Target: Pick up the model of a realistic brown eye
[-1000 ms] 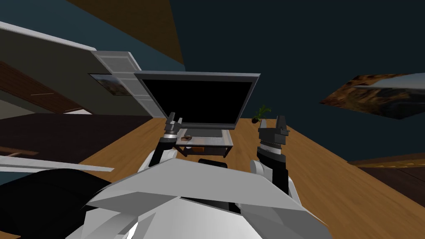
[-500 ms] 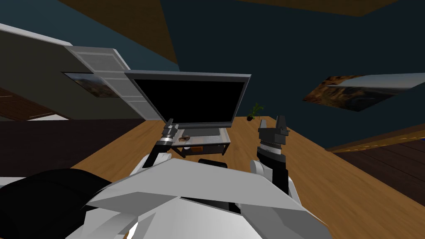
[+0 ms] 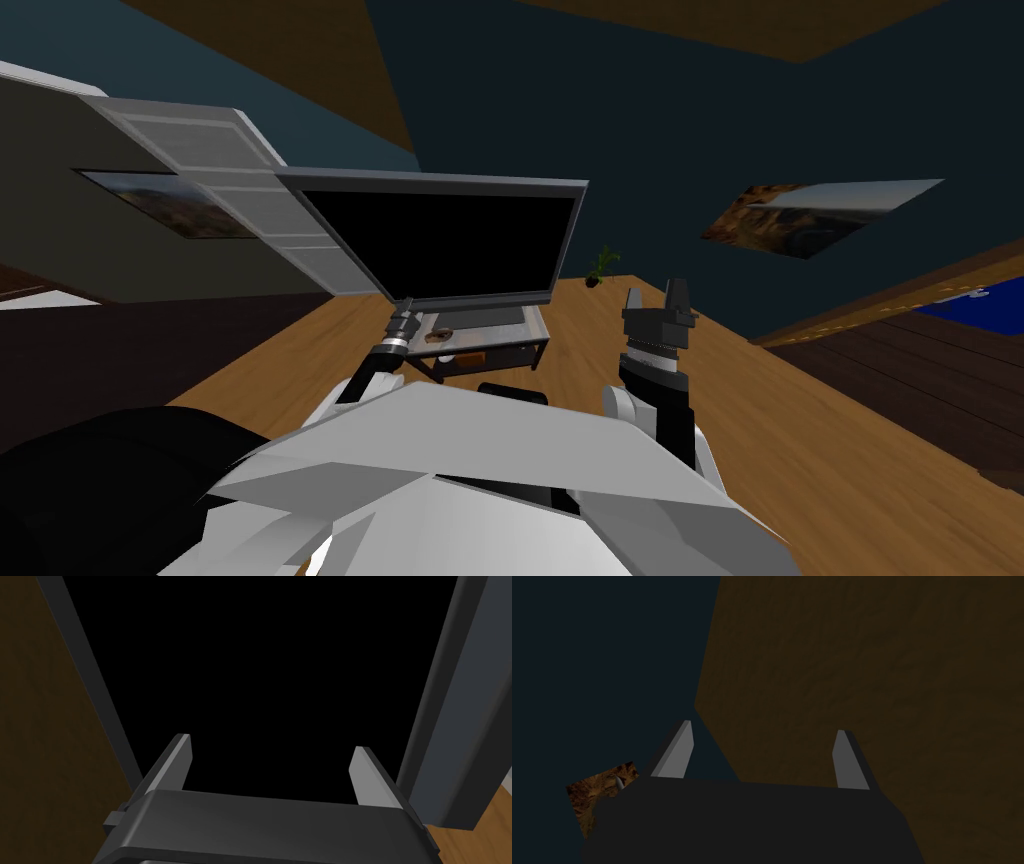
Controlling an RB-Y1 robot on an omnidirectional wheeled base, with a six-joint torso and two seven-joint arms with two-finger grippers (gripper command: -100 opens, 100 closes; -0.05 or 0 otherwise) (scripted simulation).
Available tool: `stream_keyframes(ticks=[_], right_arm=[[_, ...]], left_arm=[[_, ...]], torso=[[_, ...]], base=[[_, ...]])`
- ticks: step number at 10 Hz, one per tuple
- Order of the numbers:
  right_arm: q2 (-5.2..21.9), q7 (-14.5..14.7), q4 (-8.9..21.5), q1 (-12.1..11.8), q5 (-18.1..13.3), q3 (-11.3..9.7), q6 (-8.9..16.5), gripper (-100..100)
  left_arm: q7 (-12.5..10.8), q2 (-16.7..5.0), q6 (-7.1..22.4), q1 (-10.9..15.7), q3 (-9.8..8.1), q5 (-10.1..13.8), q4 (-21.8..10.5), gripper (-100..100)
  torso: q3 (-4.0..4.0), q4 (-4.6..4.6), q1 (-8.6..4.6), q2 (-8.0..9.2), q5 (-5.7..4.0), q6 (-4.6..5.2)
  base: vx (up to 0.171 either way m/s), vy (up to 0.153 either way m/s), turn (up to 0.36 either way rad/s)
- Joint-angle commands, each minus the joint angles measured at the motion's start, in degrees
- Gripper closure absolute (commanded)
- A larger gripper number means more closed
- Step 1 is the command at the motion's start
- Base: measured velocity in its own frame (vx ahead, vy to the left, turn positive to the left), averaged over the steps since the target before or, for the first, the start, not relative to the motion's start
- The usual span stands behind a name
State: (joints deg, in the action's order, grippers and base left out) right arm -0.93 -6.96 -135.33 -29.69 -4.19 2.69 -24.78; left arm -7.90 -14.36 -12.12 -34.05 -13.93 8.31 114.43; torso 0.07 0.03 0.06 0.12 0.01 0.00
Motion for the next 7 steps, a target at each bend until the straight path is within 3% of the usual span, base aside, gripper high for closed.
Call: stream_keyframes(ticks=[1, 6, 7], right_arm=[[0.0, 0.0, 0.0, 0.0, 0.0, 0.0, 0.0, 0], [0.0, 0.0, 0.0, 0.0, 0.0, 0.0, 0.0, 0], [0.0, 0.0, 0.0, 0.0, 0.0, 0.0, 0.0, 0]], left_arm=[[0.1, -0.4, 0.9, 0.1, -0.41, 0.6, -1.9, -100], [-0.1, -4.4, 7.6, -0.4, -3.24, 6.4, -11.4, -100], [-0.1, -4.4, 7.8, -0.4, -3.24, 6.4, -12.3, -100]], torso=[[0.0, 0.0, 0.0, 0.0, 0.0, 0.0], [-0.03, -0.01, -0.03, -0.05, 0.0, 0.0], [-0.01, 0.0, -0.06, -0.02, -0.02, 0.0]], base=[[-0.026, -0.002, -0.08], [-0.027, -0.013, -0.167], [-0.023, -0.015, -0.085]])
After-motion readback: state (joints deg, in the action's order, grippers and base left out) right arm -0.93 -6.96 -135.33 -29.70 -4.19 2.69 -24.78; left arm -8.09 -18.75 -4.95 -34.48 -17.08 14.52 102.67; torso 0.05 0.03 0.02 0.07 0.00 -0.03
